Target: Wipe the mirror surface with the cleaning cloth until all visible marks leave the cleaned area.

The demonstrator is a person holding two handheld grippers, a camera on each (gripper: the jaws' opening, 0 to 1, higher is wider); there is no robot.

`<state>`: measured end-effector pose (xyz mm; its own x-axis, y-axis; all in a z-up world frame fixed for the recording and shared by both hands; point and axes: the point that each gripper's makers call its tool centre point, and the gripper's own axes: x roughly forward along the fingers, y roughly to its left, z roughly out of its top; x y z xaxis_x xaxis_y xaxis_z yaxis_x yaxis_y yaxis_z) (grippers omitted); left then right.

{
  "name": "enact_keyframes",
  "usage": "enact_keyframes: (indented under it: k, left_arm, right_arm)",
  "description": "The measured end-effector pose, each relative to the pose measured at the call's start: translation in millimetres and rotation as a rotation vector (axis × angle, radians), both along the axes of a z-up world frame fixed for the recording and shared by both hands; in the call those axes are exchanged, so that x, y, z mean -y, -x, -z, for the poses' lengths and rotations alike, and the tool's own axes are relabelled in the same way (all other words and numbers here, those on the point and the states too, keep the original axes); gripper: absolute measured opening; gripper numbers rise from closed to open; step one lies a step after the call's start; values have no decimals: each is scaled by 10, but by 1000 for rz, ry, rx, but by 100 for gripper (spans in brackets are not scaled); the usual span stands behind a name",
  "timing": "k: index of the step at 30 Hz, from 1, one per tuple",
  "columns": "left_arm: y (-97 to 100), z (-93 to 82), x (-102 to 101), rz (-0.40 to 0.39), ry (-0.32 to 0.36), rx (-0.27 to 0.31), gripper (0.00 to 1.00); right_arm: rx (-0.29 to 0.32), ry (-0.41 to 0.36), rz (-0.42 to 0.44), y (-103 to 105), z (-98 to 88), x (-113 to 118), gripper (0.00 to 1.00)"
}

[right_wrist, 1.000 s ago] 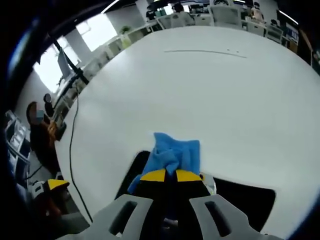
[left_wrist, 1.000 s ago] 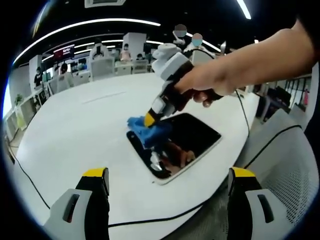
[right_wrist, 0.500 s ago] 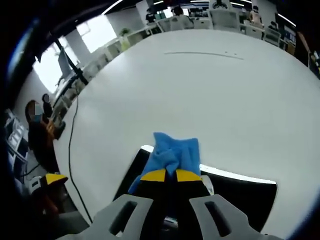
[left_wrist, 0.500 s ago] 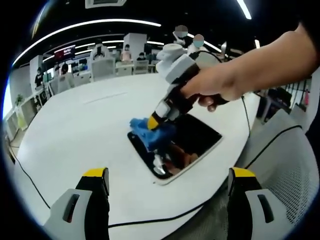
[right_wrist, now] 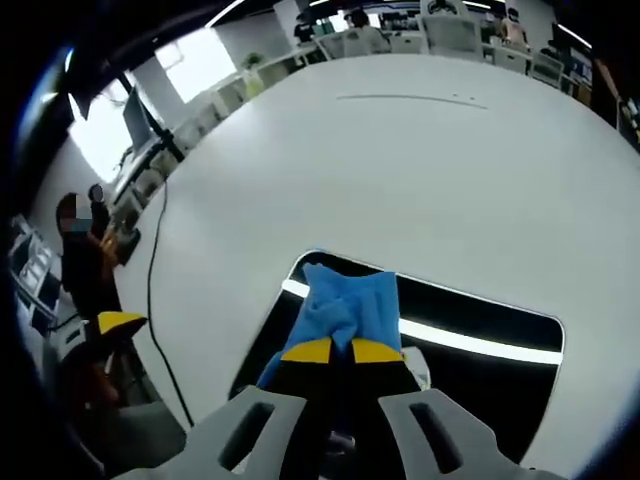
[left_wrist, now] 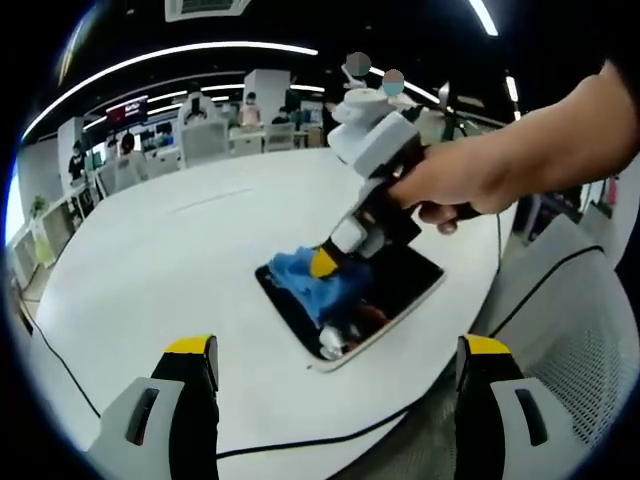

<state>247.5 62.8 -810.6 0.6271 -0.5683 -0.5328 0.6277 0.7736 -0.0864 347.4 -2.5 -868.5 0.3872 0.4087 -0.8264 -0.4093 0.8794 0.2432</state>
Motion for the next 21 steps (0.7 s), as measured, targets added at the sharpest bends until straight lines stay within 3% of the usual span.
enact_keyframes:
  k: [21]
  left_arm:
    - [-6,-21,6,5,1,10,100]
  right_arm:
    - [-84,-51,36,348,-1,-42,0]
